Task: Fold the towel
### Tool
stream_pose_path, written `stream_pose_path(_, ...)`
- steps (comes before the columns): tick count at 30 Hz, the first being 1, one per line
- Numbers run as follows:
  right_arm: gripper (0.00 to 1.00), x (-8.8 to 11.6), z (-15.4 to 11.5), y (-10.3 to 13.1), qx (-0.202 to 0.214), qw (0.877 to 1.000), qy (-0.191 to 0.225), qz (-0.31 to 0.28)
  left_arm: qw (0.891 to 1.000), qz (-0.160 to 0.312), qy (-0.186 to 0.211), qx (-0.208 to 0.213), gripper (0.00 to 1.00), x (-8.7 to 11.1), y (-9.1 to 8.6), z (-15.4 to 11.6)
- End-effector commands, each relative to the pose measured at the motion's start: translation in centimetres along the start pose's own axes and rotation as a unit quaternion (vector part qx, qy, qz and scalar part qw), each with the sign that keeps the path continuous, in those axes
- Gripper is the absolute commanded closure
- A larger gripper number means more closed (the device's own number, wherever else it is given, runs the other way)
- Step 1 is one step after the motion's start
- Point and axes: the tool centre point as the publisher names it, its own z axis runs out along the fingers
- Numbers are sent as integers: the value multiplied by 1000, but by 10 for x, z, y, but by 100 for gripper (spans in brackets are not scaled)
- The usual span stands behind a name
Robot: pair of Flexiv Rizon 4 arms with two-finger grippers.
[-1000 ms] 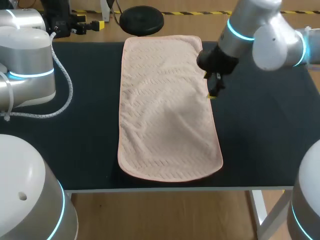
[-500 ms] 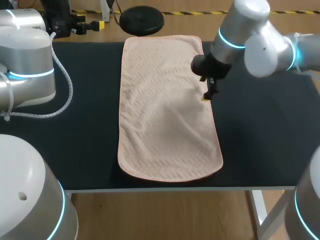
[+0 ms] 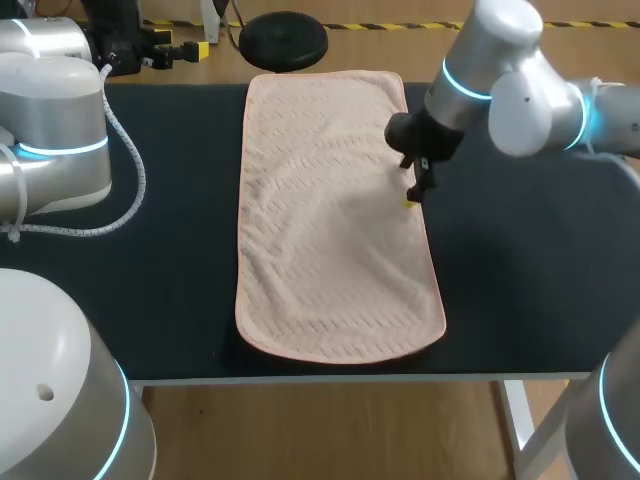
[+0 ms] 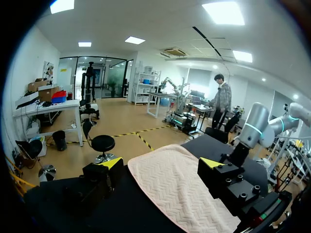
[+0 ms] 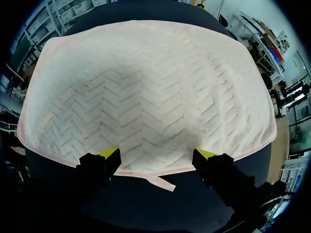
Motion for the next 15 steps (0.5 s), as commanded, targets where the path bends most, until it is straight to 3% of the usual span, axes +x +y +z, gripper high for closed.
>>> stream_pose_path(1, 0, -4, 5, 1, 0, 1000, 6, 1, 1000, 0, 0, 0, 0, 0, 0, 0)
stream_pose_path(15, 0, 1, 14, 1, 5, 1000, 14, -3, 1000, 0, 0, 0, 0, 0, 0, 0)
